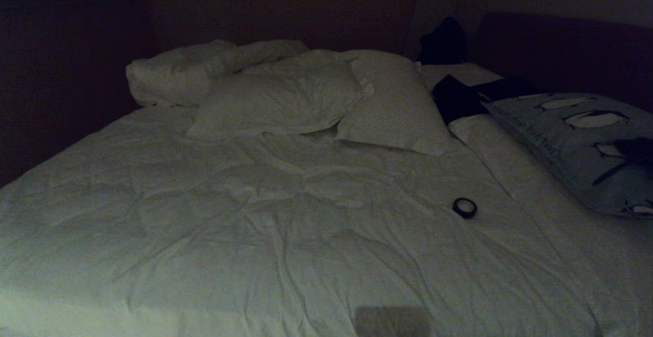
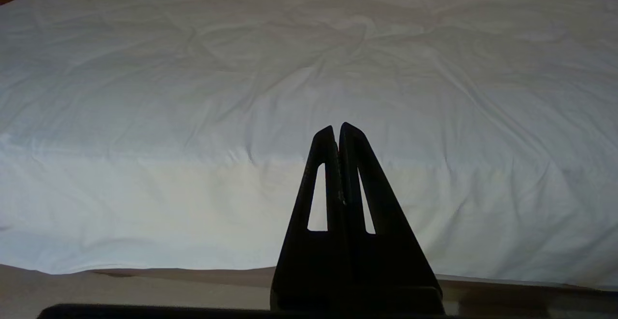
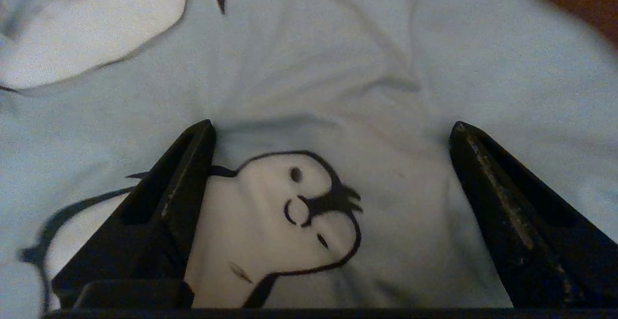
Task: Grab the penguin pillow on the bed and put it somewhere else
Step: Pick up the pillow
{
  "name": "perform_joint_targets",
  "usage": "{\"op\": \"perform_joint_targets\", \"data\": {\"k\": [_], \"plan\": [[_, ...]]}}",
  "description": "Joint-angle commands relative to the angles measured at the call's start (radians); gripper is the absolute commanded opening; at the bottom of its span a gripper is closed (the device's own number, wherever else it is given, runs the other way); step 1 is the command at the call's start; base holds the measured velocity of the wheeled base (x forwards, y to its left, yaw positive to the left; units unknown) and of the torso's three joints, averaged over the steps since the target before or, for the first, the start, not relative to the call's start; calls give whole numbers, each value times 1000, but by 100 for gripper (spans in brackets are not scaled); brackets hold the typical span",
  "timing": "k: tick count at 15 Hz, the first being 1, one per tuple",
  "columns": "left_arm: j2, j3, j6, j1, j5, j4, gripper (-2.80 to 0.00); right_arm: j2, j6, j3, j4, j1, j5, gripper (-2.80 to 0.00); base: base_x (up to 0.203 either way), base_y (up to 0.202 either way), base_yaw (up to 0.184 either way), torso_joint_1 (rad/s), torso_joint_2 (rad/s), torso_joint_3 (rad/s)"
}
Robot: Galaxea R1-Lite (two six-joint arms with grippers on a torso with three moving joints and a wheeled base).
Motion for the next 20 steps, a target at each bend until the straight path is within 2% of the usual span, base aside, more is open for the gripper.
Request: {"op": "perform_joint_targets", "data": {"k": [1,20], "plan": [[0,2,0,0,0,0,-280,62,1,-14,-2,0,3,0,0,0,0,0,0,0],[0,2,1,0,0,0,-280,133,-7,-16,-5,3,8,0,0,0,0,0,0,0]]}}
